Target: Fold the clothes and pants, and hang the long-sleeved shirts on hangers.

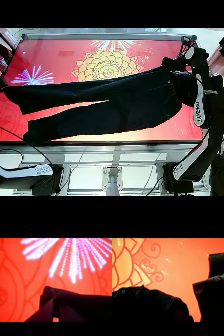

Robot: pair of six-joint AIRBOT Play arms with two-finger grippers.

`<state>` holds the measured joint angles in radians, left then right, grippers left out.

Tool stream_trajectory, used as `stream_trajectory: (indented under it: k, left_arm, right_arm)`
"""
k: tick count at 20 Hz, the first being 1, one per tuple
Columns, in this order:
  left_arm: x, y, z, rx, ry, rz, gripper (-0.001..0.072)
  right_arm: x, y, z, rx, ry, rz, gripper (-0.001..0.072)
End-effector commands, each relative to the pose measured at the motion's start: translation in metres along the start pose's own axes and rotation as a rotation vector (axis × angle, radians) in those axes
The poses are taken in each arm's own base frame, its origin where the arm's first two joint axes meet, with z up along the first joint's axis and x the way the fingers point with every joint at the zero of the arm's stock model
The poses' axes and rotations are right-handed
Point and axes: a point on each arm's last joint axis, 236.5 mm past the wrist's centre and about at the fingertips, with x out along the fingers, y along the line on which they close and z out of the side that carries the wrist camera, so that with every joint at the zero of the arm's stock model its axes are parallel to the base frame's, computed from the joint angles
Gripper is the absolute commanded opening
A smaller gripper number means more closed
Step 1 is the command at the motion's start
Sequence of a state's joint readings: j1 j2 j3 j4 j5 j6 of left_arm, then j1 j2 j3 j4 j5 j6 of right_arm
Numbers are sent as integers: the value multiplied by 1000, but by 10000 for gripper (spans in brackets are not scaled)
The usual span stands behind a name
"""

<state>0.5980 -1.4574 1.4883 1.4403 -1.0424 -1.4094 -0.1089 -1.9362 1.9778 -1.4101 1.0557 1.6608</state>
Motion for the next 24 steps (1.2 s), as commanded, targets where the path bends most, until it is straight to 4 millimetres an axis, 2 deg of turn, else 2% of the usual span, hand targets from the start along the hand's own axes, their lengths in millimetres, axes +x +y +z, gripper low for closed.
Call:
stream_trajectory:
  k: [1,3,5,8,10,11,14,15,17,18,19,20,21,23,24]
  left_arm:
    - [29,-15,1,6,60,-21,26]
    - [28,-2,12,-29,18,36,26]
    - [20,19,26,-77,-46,119,26]
    - [7,26,48,-14,-141,180,26]
    - [13,28,47,-34,-137,191,26]
    - [22,34,35,-44,-84,197,26]
    - [53,50,-15,-91,116,206,28]
    - [59,50,-23,-99,147,200,36]
    - [66,44,-23,-106,146,179,38]
    - [67,39,-19,-109,131,166,45]
    - [66,36,-17,-110,123,156,148]
    - [65,34,-17,-107,123,155,359]
    - [63,34,-17,-102,125,155,493]
    - [47,34,-14,-52,119,157,498]
    - [32,38,-8,-30,97,169,498]
  right_arm:
    - [13,19,1,18,-21,57,29]
    - [12,25,17,20,-91,73,29]
    - [8,35,40,51,-184,119,29]
    - [-1,57,74,20,-354,140,28]
    - [-1,67,84,-28,-422,119,28]
    - [6,65,81,-5,-408,115,28]
    - [45,45,42,100,-247,89,29]
    - [55,43,30,102,-204,81,30]
    - [69,41,15,102,-153,72,58]
    - [72,42,11,109,-137,76,144]
    - [73,42,7,113,-119,77,242]
    - [72,40,3,114,-100,72,310]
    - [69,37,0,114,-74,65,386]
    - [52,26,2,101,-30,44,409]
    - [39,22,7,88,-26,38,409]
